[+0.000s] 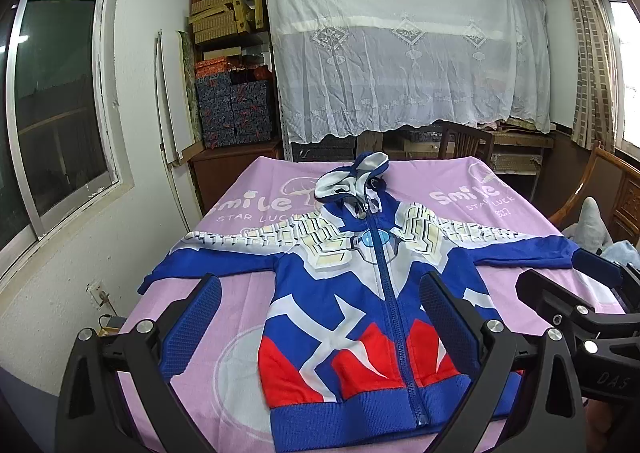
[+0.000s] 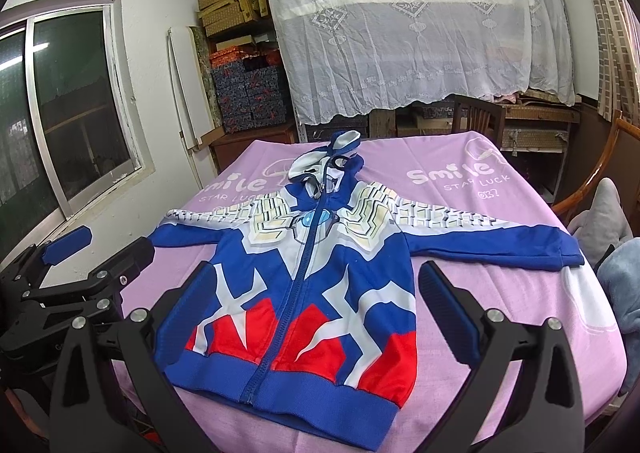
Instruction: Fold large clothes
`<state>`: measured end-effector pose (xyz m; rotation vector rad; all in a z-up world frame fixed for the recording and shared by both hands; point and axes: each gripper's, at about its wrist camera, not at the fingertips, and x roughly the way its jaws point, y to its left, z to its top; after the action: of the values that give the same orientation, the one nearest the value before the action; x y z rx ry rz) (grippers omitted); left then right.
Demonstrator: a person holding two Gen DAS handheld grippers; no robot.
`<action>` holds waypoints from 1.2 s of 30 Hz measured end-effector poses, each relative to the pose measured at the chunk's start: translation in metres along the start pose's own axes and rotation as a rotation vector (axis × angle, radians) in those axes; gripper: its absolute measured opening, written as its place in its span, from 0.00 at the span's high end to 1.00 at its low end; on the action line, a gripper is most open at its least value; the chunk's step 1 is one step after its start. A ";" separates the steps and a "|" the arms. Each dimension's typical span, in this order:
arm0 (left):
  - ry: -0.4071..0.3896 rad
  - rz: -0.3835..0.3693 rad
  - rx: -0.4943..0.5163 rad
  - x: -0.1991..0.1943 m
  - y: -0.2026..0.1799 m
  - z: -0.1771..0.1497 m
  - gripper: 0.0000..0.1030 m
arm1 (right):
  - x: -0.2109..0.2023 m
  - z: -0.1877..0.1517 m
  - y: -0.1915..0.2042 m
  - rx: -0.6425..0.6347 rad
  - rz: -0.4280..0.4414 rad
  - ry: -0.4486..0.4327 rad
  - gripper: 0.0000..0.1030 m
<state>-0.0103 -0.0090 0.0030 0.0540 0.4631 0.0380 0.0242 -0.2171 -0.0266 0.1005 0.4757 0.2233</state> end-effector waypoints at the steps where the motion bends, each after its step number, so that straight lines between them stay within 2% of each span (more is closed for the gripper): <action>1: 0.001 -0.001 0.000 0.002 0.000 -0.003 0.03 | -0.001 0.000 0.000 -0.001 0.000 -0.001 0.04; 36: 0.026 0.001 0.007 0.011 -0.001 -0.008 0.03 | 0.004 -0.007 -0.001 0.019 -0.001 0.015 0.04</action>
<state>-0.0046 -0.0093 -0.0092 0.0611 0.4891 0.0382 0.0243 -0.2168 -0.0346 0.1170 0.4931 0.2187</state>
